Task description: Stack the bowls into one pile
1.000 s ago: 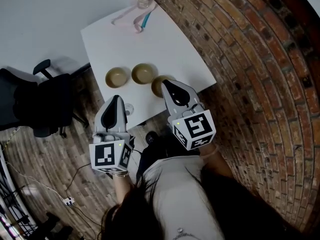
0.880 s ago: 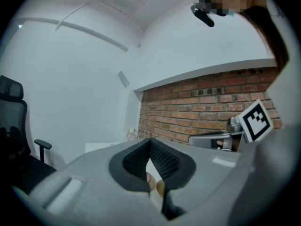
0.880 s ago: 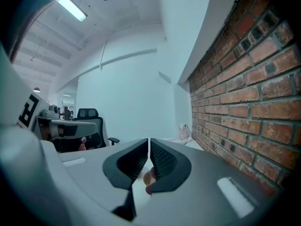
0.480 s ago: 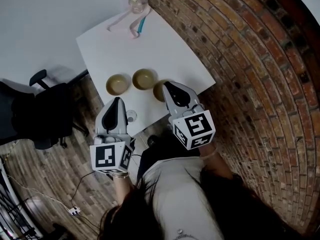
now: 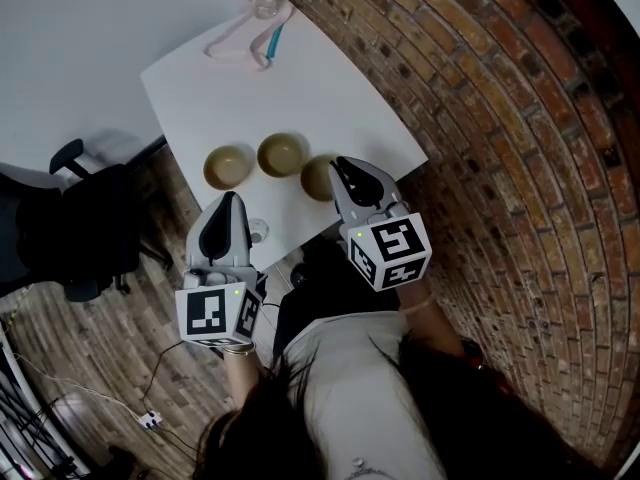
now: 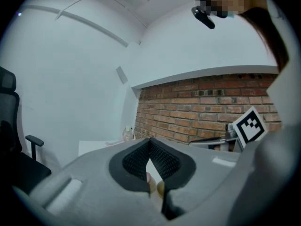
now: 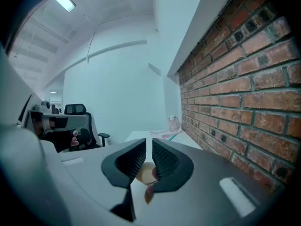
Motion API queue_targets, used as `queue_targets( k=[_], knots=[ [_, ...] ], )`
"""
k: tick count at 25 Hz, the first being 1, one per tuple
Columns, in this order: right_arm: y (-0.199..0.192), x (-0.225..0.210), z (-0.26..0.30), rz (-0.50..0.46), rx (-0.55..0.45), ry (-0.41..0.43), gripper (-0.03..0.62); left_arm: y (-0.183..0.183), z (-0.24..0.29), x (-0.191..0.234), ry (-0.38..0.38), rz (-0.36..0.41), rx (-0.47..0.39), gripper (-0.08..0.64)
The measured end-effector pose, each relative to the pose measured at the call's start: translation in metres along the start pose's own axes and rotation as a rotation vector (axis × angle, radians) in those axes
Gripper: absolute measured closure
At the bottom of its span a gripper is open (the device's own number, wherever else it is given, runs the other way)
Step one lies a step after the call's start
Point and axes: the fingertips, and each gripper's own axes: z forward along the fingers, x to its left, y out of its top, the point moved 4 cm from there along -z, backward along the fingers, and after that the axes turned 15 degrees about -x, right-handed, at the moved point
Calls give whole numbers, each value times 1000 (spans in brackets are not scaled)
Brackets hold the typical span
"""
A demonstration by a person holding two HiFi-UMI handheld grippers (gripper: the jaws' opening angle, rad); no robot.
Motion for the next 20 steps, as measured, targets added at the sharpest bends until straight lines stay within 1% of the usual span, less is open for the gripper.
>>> queue_targets(
  k=[8,20],
  knots=[
    [-18,-30,14,15,52,-27,548,-7,22,4,28,10,16,561],
    [-69,-75,29,50,197,-42,541,-29,58,-2,43,3,60,561]
  ],
)
